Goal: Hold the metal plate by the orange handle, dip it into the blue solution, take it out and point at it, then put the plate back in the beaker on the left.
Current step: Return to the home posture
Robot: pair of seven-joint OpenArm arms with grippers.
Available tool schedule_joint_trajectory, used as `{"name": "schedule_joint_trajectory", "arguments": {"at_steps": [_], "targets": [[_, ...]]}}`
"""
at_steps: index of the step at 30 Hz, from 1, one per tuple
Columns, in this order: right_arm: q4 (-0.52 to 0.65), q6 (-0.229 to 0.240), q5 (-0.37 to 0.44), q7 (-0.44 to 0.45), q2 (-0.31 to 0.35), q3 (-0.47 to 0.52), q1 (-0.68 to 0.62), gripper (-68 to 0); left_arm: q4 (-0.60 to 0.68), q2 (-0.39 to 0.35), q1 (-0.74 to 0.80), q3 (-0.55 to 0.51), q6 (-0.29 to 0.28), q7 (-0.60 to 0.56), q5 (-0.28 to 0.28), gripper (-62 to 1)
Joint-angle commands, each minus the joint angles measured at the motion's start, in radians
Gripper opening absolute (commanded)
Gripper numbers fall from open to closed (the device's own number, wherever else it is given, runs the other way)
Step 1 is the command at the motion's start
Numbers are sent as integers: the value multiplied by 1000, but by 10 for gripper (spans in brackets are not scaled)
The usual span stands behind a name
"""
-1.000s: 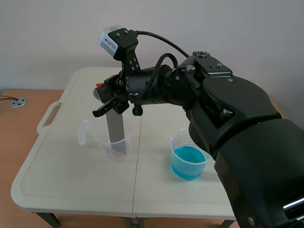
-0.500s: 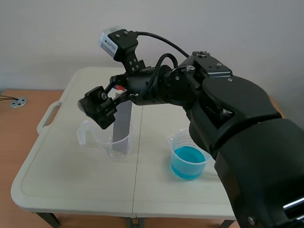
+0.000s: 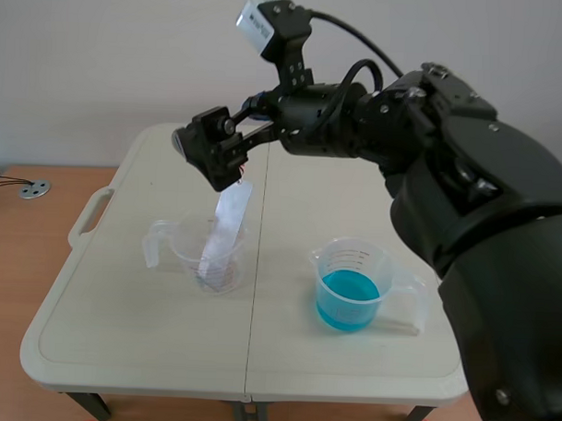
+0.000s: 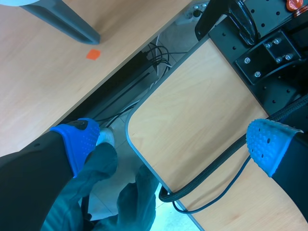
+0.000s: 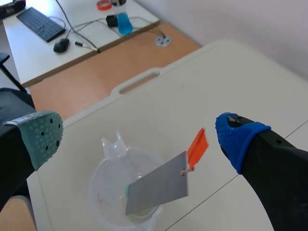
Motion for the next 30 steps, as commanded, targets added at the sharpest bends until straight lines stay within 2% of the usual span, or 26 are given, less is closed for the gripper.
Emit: {"name": "schedule_joint_trajectory", "arguments": {"at_steps": [1,4,9,14,21,30], "targets": [[86,0,40,-7,41,10,6,-12,15,16,-2,7,-6,-70,-16,14],[201,-8,109,-50,105,36,-39,-12,17,40,-83,6,-5,-127,-12,14],[353,-23,202,-102,194,100,-151,-12,56,78,-265,6,-1,-89,-40,14],[439,-22,280,-125,265,181,-271,-12,126,120,-404,6,-1,-80,-43,14],[525,-18,396,-135,346,269,-417,-12,238,194,-504,6,-1,-80,-42,14],[637,-17,410,-130,404,294,-600,-12,367,263,-559,11,-2,-48,-35,14]]}}
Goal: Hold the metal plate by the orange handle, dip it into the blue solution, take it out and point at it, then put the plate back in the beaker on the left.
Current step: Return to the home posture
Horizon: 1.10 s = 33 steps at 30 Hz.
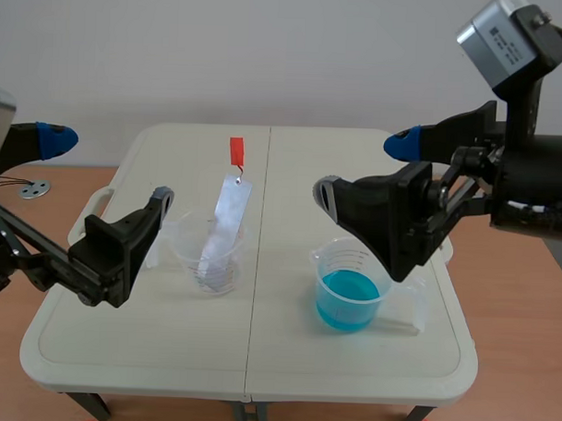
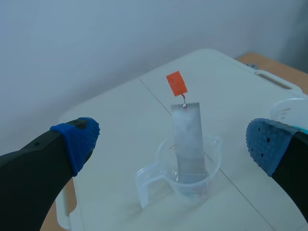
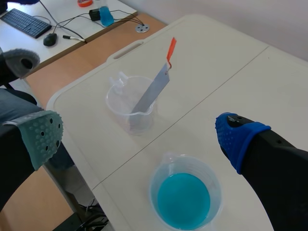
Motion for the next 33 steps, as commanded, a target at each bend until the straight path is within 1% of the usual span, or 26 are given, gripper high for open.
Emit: {"name": "schedule_joint_trajectory", "arguments": {"at_steps": [1,4,10,12,17,21,27,33], "targets": [[15,1,10,18,10,8,-22,-12,27,-5,-14,8,4,6,-6,14],[16,0,5,27,10,8,-87,-12,48,-5,-31,24,4,43,-6,14],[16,0,2,130,10,8,-203,-12,50,-5,-46,66,2,53,-6,14],[15,-4,-5,144,10,8,-221,-12,50,-6,-46,85,2,53,-6,14],[15,-4,-50,159,10,8,-230,-12,50,-6,-46,139,3,56,-6,14],[15,-4,-68,194,10,8,-229,-12,50,-6,-46,165,3,66,-5,14],[15,-4,-76,206,10,8,-229,-12,26,-6,-47,167,5,67,-2,14],[15,-4,-142,205,10,8,-229,-12,-4,-6,-47,167,5,66,-2,14]]}}
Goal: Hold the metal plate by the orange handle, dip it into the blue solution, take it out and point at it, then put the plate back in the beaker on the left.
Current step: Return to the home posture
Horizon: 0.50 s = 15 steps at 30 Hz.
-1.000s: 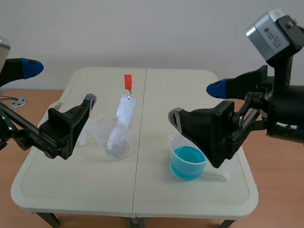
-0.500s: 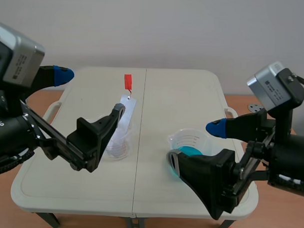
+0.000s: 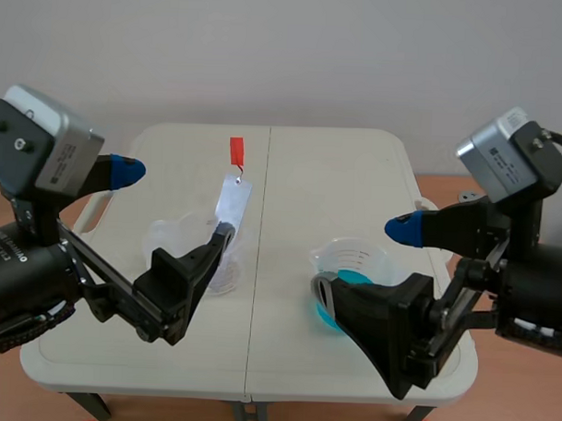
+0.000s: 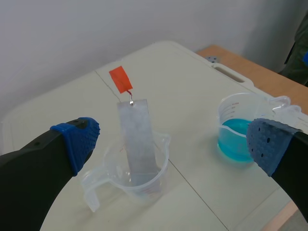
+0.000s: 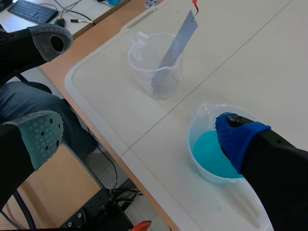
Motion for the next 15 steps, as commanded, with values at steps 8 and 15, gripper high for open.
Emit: {"name": "schedule_joint_trajectory", "arguments": {"at_steps": [8,15], "targets": [[3,0,-53,18,5,8,9,-12,16,-6,-3,-4,5,-10,-3,14],[3,0,-83,18,5,8,9,-12,16,-6,-3,-4,5,-10,-3,14]]}}
